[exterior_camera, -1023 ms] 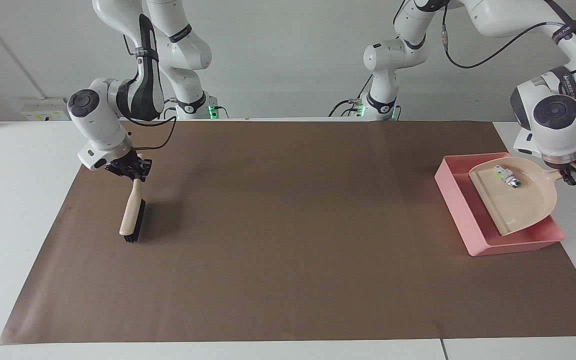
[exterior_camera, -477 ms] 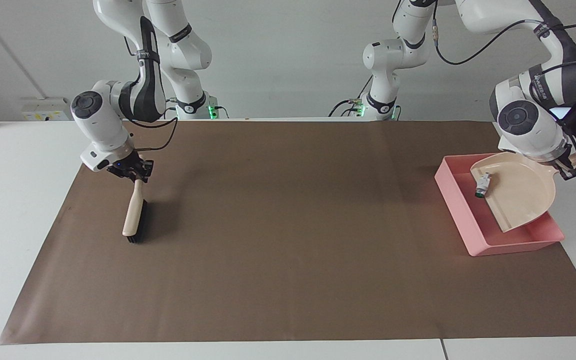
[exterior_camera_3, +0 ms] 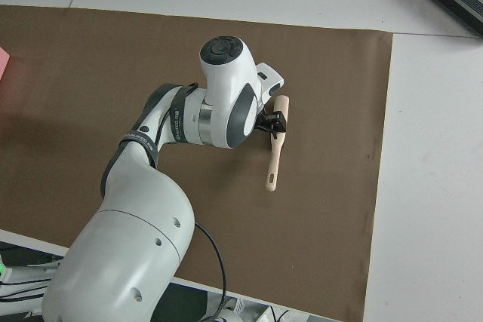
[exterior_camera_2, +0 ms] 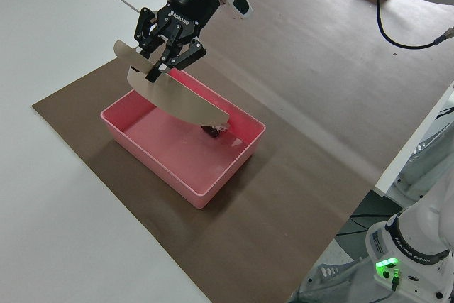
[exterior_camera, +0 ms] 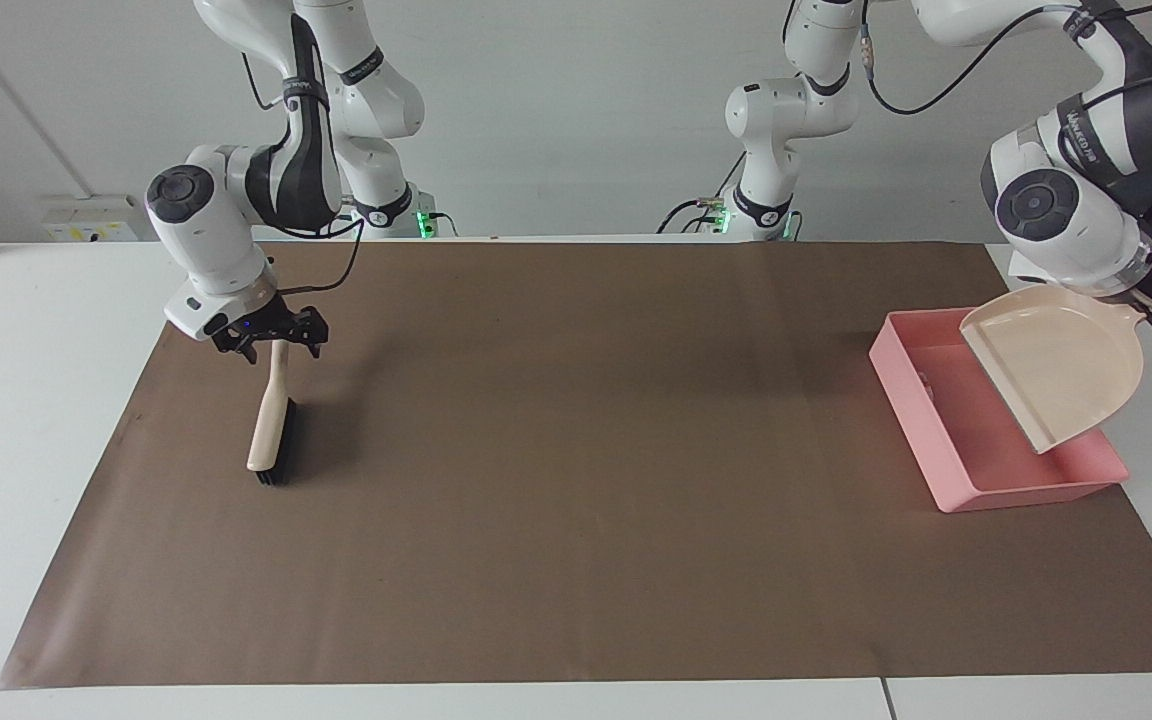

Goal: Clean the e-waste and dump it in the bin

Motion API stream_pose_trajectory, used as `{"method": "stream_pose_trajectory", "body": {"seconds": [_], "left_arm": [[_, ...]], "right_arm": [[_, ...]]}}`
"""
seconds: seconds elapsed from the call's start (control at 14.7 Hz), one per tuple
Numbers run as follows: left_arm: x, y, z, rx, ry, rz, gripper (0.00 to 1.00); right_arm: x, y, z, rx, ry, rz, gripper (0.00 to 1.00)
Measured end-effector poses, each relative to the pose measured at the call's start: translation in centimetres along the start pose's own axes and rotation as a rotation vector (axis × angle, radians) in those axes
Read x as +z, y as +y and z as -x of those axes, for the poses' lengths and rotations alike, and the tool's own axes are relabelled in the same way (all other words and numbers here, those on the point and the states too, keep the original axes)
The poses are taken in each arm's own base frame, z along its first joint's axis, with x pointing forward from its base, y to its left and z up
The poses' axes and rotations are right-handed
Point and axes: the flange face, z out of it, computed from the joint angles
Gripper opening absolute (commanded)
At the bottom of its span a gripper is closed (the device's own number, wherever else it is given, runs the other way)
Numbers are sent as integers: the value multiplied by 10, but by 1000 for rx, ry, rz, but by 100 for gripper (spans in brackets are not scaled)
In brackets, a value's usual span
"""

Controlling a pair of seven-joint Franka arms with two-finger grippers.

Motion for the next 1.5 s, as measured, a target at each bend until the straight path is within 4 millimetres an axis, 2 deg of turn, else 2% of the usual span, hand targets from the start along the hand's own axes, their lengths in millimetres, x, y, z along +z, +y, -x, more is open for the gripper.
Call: {"method": "stream_pose_trajectory", "body": {"seconds": [0.2, 0.34, 0.55, 0.68, 0.82, 0.95, 1.09, 1.23, 1.5], "left_arm": [[-25, 12, 12, 4, 116, -12, 0], [-36, 14, 3, 15, 201, -12, 0], [-62, 17, -37, 36, 364, -12, 1], [-91, 20, -77, 86, 441, -24, 1], [-118, 28, -126, 135, 496, -28, 0], [-132, 35, -168, 157, 531, -16, 0], [-137, 40, -205, 171, 555, -3, 0], [-137, 39, -236, 191, 583, 7, 0], [-132, 44, -278, 165, 606, 4, 0]], "right_arm": [[-64, -11, -15, 9, 36, 9, 100], [-107, -12, -19, 9, 61, 14, 100], [-171, -4, -13, 65, 67, 15, 100], [-199, 1, -5, 191, 59, 10, 100], [-217, 11, 5, 283, 36, 4, 100], [-230, 20, 12, 315, 0, -4, 100], [-233, 26, 12, 340, -24, -8, 100], [-226, 26, 12, 351, -44, -9, 100], [-224, 21, 10, 343, -41, -8, 100]]}}
